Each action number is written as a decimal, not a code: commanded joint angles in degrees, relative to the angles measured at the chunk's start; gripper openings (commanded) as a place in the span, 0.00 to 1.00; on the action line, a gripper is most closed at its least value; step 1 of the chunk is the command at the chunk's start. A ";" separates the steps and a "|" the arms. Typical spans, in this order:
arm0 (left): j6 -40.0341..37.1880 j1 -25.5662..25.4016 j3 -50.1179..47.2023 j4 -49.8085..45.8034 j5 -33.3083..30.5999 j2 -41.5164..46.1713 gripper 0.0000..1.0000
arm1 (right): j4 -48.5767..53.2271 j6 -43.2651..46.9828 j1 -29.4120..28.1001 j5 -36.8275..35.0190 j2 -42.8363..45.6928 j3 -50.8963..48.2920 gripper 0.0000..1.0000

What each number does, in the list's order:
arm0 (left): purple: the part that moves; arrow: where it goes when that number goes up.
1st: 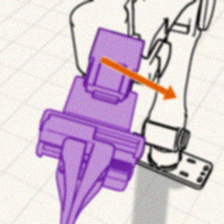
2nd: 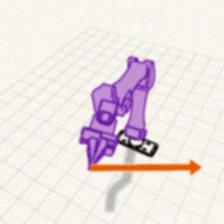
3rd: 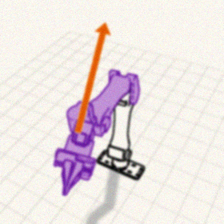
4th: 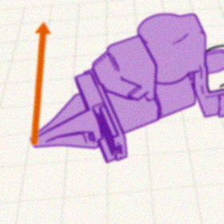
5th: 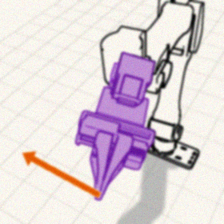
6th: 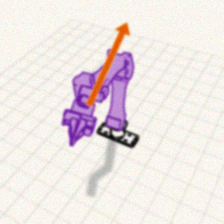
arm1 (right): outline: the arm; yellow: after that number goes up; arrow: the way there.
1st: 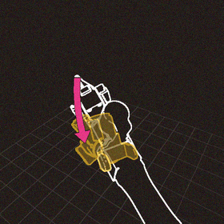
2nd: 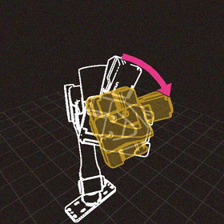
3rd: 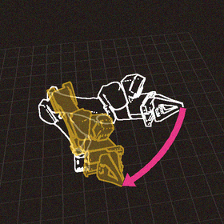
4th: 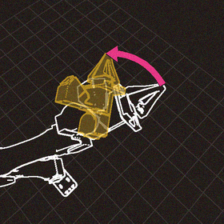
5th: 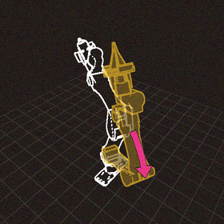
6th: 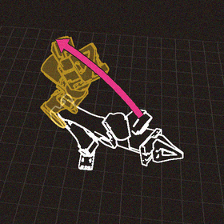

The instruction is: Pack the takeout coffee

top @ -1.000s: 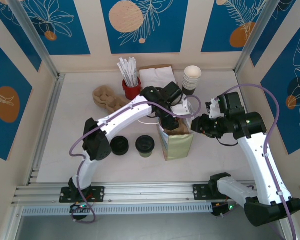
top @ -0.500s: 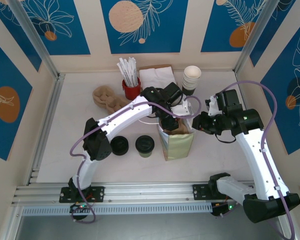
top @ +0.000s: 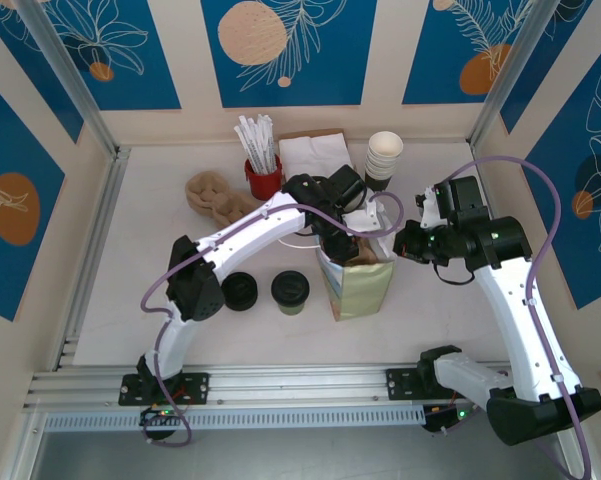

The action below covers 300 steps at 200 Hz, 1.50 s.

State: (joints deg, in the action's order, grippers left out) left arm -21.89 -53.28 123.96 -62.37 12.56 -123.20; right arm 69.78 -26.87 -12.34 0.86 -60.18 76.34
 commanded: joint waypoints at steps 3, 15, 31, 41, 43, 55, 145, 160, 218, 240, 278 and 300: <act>-2.12 -1.04 -0.51 -1.08 -0.25 -2.29 0.28 | -0.23 1.20 0.26 -0.87 -0.20 2.28 0.07; -2.17 -1.23 -0.47 -0.94 0.11 -2.46 0.28 | -1.04 1.21 0.21 0.55 -0.19 2.25 0.09; -2.00 -1.33 -0.48 -0.65 0.30 -2.81 0.28 | -1.82 0.78 0.08 1.97 -0.04 1.93 0.11; -1.98 -1.42 -0.47 -0.47 0.06 -3.09 0.28 | -2.18 0.67 -0.02 2.35 -0.02 1.59 0.11; -1.88 -1.46 -0.47 -0.47 0.02 -3.17 0.28 | -2.23 0.61 -0.05 2.38 -0.02 1.59 0.11; -1.61 -1.55 -0.42 -0.25 0.33 -3.60 0.28 | -2.28 0.67 -0.13 2.39 -0.12 1.13 0.11; 0.09 -1.83 -0.74 2.78 4.38 -5.03 0.28 | -2.98 2.26 -0.11 -0.98 -0.02 -2.56 0.23; -0.02 -1.83 -0.84 3.17 4.67 -5.36 0.28 | -2.98 2.26 -0.13 -2.12 -0.17 -2.57 0.18; 0.35 -1.74 -0.47 4.12 7.54 -3.54 0.27 | -2.96 2.62 -0.12 -2.92 0.02 -2.14 0.00; -0.01 -1.74 -0.39 5.25 9.20 -2.09 0.27 | -3.48 2.20 -0.02 -1.33 0.33 -2.50 0.00; -1.73 -1.74 -0.10 5.68 10.20 -3.01 0.28 | -4.63 0.64 0.60 2.71 0.72 -3.51 0.00; -1.89 -1.74 0.66 5.94 10.73 -4.73 0.28 | -5.09 0.67 1.08 3.27 1.37 -3.92 0.00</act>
State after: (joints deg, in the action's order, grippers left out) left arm -22.48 -53.89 123.96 -57.34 18.31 -126.41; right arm 66.48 -25.47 -11.70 1.13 -59.94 73.60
